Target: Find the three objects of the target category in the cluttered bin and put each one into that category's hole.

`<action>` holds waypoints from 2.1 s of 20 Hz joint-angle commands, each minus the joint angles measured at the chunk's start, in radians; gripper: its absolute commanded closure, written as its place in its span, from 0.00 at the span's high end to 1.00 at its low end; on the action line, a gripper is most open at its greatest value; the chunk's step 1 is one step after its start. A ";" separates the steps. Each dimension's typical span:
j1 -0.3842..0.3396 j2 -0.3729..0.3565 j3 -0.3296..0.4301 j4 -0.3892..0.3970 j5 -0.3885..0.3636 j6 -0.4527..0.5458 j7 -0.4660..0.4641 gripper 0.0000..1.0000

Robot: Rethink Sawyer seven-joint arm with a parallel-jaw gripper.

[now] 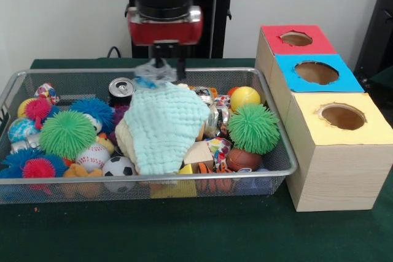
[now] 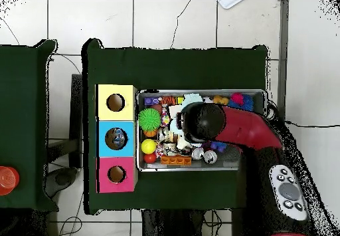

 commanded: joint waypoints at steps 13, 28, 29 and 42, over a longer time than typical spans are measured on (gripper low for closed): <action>0.285 -0.053 -0.143 0.051 0.173 0.163 0.512 0.00; 0.376 -0.059 -0.160 0.123 0.278 0.014 0.586 0.00; 0.371 -0.039 -0.153 0.133 0.281 -0.025 0.582 0.00; 0.411 0.048 -0.168 0.162 0.365 -0.087 0.629 0.00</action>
